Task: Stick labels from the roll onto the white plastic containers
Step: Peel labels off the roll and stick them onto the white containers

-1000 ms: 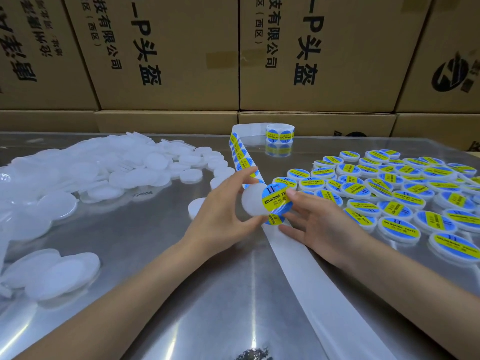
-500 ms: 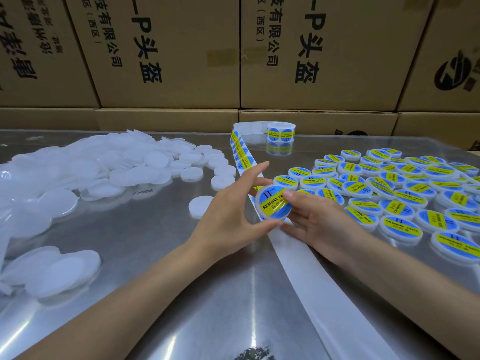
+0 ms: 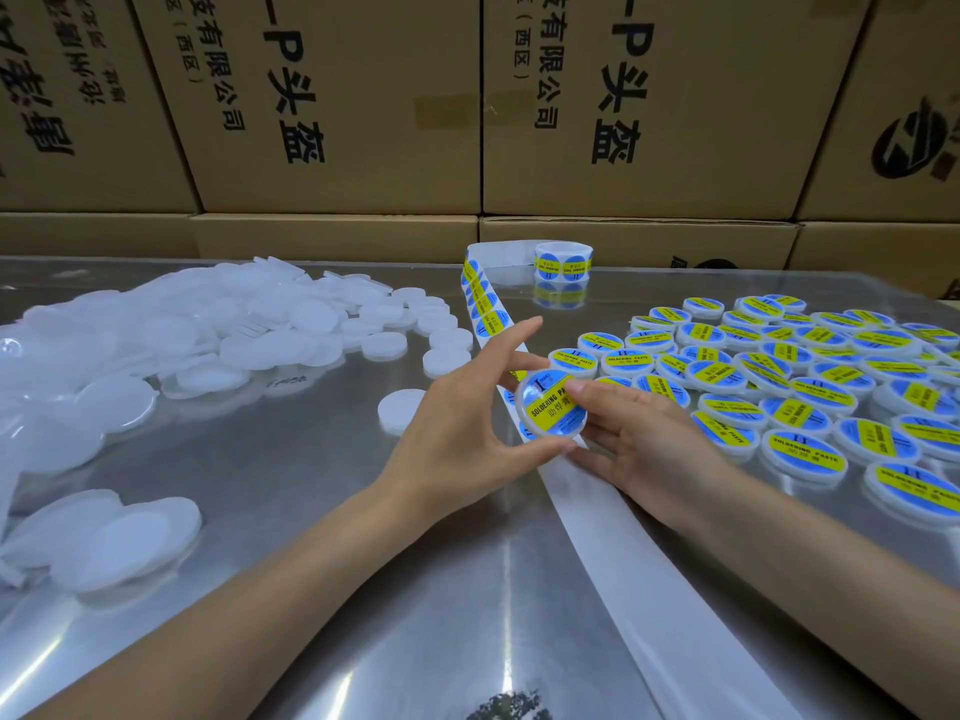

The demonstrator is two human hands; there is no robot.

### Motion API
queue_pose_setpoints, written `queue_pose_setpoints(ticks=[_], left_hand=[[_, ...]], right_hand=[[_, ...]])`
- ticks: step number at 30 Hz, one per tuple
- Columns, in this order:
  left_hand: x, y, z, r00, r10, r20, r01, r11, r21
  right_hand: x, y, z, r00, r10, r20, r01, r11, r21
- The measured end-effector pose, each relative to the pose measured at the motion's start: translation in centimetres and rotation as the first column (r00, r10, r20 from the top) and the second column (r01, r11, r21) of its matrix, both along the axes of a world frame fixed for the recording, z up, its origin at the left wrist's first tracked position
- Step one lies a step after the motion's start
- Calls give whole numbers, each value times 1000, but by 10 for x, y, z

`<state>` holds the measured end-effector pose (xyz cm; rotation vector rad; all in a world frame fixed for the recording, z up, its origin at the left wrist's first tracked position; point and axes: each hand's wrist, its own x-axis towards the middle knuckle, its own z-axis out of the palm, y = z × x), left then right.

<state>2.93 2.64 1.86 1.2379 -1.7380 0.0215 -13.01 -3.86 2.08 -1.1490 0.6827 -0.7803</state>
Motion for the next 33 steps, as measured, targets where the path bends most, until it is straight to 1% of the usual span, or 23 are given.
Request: queue_pose_setpoints(ticks=[17,23,29,33], left_hand=[[-2,2,1,1000,-1,4,1,1000,-13],[-4,4,4,1000,-7,-26,7,1000,-23],[-4,5,3,999,-9,-34,8,1000,-15],[-4,4,2,1000,-9,-26,9,1000,0]], right_hand=[[1,4,1,999,-47,19,47,999,-8],[5,7,-1,993,-113,19,114,990,-80],[6,10,-1,993,-108,45,112,988,-110],[8,13,-1,983,-165,74,175,973,-150]])
